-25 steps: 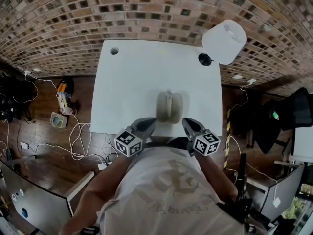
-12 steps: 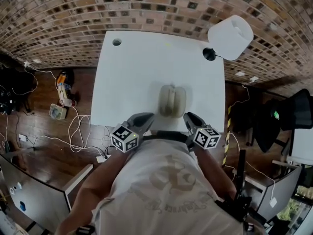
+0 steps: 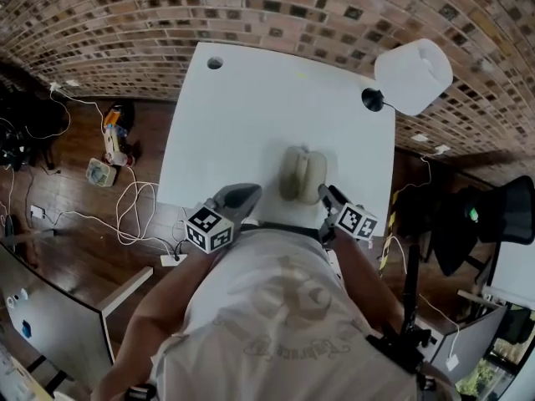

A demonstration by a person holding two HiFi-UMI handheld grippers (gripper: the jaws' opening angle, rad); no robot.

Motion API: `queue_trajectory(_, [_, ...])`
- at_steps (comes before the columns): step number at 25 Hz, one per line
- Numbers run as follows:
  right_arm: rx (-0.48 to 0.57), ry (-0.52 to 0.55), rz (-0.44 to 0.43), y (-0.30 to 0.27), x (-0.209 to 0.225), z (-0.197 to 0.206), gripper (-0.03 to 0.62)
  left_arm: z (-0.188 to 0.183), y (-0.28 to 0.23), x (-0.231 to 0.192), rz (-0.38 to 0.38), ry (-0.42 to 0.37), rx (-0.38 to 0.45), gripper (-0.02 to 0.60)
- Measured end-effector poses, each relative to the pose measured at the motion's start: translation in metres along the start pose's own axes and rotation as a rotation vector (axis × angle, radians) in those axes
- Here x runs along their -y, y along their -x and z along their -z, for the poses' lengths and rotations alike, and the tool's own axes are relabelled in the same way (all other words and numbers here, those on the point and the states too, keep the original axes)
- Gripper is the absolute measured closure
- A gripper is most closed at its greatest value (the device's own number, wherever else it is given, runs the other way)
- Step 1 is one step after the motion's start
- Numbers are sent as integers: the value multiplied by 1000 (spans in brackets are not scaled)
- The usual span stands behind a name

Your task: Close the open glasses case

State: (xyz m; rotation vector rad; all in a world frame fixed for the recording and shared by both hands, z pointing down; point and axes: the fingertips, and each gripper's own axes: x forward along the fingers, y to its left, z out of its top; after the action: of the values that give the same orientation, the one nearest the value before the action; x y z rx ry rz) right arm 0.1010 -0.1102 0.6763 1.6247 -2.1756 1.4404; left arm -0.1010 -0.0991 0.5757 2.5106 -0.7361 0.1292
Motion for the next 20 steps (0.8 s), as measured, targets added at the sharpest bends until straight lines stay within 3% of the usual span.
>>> queue_trajectory(6, [-52,-85,-54,-19,0,13,404,-2,9,-12,-45,17,10,575])
queue_trajectory(10, [-90,-144,-82,-26,1,22,417,-4,2,-11,-33,10,2,576])
queue_trajectory(12, [-93,-172,-80,-27,2,23,473,-3,-1,-10,-28,9,-3,576])
queue_trajectory(20, [-68,-170,-48,-16,13,4,471,-6,-11,-10,-14,14,-1,577])
